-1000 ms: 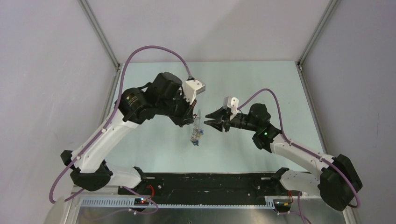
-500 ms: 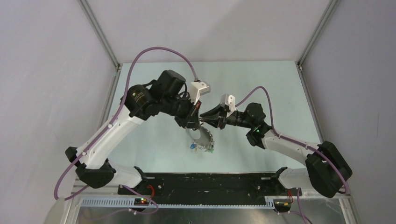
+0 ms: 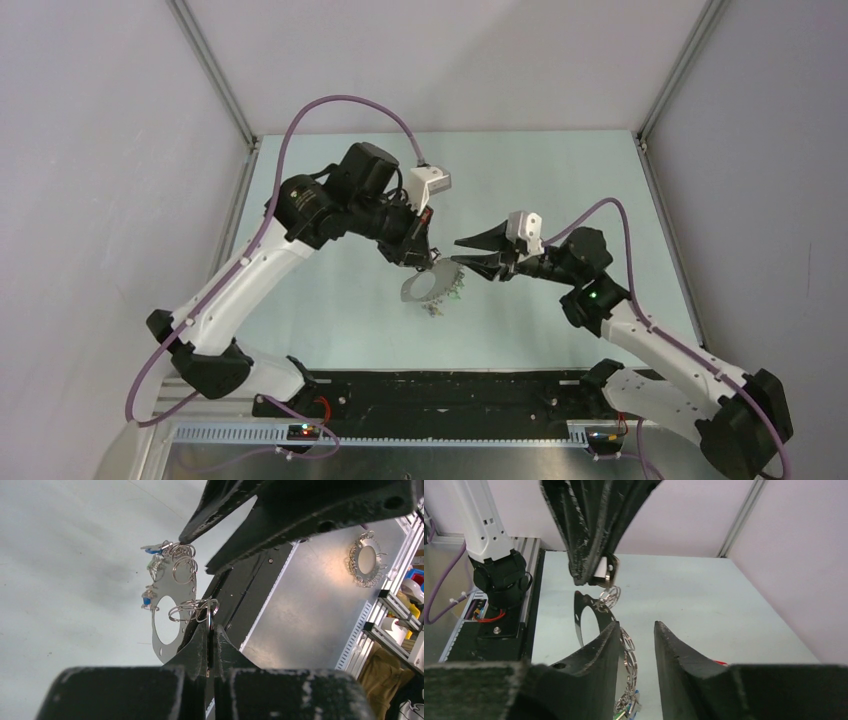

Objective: Remove the keys from the keyring

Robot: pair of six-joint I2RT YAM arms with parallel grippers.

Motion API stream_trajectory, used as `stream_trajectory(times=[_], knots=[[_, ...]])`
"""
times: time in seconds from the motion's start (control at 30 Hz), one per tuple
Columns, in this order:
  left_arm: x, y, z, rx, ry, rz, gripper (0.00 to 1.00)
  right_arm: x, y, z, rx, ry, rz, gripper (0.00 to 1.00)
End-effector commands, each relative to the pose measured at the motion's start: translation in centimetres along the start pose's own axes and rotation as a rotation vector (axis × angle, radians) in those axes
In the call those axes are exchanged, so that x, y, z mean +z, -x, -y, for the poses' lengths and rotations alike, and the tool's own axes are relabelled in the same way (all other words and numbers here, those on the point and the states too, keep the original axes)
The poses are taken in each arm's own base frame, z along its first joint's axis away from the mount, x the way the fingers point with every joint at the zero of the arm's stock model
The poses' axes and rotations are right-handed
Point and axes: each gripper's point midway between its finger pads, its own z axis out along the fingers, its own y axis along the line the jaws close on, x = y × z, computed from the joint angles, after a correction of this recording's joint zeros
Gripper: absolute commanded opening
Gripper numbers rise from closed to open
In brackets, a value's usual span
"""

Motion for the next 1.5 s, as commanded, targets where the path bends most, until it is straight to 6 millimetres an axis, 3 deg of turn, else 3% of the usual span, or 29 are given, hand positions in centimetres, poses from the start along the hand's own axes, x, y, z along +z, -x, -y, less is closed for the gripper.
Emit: stream_trajectory(times=[0.0, 0.1, 0.53, 0.83, 1.17, 1.3, 1.47], knots=[[-0.3, 2.0, 0.9, 0.032, -0.055, 0.069, 0.00, -0.7, 0.5, -1.8, -0.035, 0.055, -0.009, 0.38], [-0.2, 2.1, 1.1, 0.031, -0.066, 0.070, 0.00, -0.4, 1.2, -2.6, -0.044, 0.077, 0.014, 0.43], [0.1, 2.4, 1.7, 0.018, -0.107, 0.078, 0.00, 2.1, 1.4, -2.9, 0.051, 0.112, 0.085, 0.42], [0.3, 2.4, 1.7, 0.017, -0.112, 0.081, 0.00, 2.1, 2.0, -3.6, 0.035, 0.142, 0.101, 0.40], [-0.1, 2.2, 1.0, 0.009, -0.081, 0.096, 0.00, 1.5, 2.2, -3.7, 0.012, 0.126, 0.084, 0.34], [-0.1, 1.8, 0.9, 0.003, -0.079, 0.090, 0.00, 1.2, 2.6, -3.6, 0.004, 0.114, 0.085, 0.24], [-0.1, 1.5, 0.7, -0.001, -0.073, 0.086, 0.00, 1.1, 2.8, -3.6, 0.005, 0.111, 0.091, 0.19]])
